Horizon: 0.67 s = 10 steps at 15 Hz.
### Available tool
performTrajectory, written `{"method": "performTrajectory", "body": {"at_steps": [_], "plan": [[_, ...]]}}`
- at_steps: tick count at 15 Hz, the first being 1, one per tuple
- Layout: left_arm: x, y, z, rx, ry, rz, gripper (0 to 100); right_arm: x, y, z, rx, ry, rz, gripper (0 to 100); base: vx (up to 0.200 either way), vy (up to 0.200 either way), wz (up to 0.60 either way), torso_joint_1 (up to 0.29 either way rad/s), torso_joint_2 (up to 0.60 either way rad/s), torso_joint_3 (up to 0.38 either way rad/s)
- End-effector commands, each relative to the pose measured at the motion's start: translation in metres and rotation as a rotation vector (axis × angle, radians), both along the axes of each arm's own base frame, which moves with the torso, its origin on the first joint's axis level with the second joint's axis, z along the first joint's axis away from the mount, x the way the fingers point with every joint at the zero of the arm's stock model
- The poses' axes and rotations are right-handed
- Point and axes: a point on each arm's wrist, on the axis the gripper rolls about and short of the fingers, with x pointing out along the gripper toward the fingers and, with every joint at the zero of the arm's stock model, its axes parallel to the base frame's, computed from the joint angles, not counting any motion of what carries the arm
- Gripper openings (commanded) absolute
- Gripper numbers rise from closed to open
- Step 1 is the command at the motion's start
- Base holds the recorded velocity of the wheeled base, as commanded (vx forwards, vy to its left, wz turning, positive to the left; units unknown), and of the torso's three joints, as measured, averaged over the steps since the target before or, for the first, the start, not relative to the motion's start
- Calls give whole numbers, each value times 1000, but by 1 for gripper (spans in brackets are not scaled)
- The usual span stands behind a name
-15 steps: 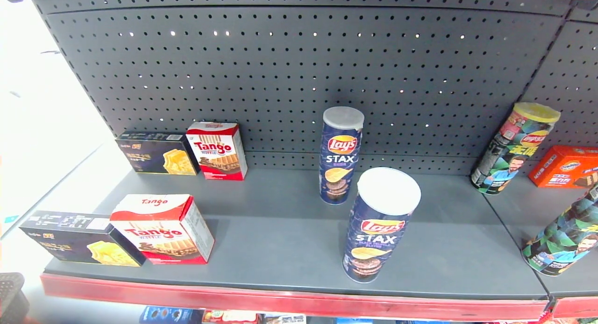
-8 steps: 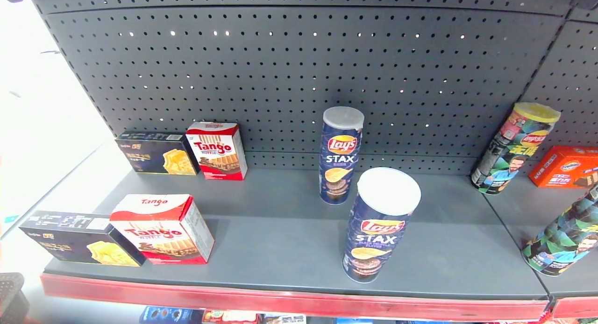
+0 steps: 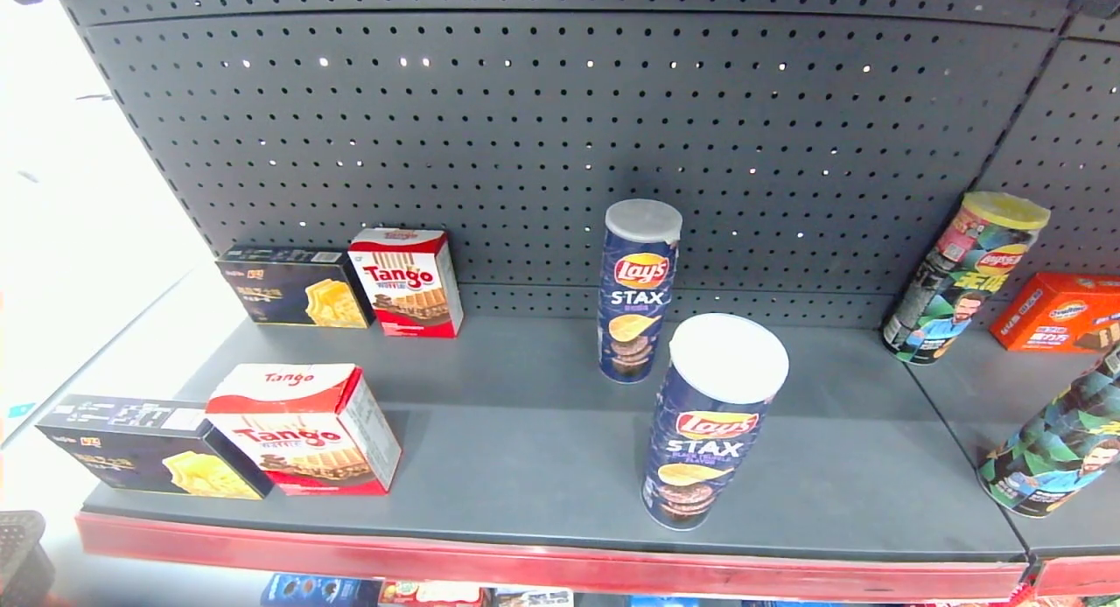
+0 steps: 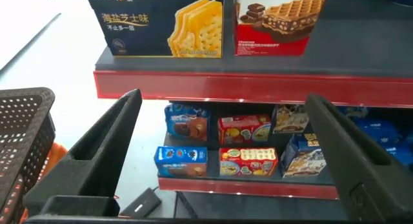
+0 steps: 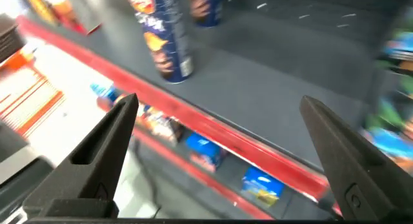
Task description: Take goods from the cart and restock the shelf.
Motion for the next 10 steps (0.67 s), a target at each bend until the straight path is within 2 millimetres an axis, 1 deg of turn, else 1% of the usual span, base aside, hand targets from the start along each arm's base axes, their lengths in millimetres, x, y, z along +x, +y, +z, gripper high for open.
{"method": "performTrajectory", "body": {"at_steps": [1, 3, 4, 5, 6, 7, 9, 10], "plan": [[0, 0, 0, 0, 4, 0, 100, 40, 26, 0, -84, 153, 105, 100, 0, 0, 0, 0, 0, 0], [0, 0, 0, 1, 3, 3, 100, 54, 36, -8, -133, 216, 137, 100, 0, 0, 0, 0, 0, 0], [0, 0, 0, 1, 1, 3, 100, 56, 39, -10, -151, 226, 148, 100, 0, 0, 0, 0, 0, 0], [0, 0, 0, 1, 3, 3, 100, 63, 45, -16, -193, 266, 170, 100, 0, 0, 0, 0, 0, 0], [0, 0, 0, 1, 3, 4, 100, 68, 50, -18, -208, 289, 178, 100, 0, 0, 0, 0, 0, 0], [0, 0, 0, 1, 1, 4, 100, 72, 53, -19, -222, 301, 167, 100, 0, 0, 0, 0, 0, 0], [0, 0, 0, 0, 1, 6, 100, 93, 65, -18, -256, 317, 106, 100, 0, 0, 0, 0, 0, 0], [0, 0, -1, 0, 3, 6, 100, 96, 66, -18, -257, 318, 103, 100, 0, 0, 0, 0, 0, 0]]}}
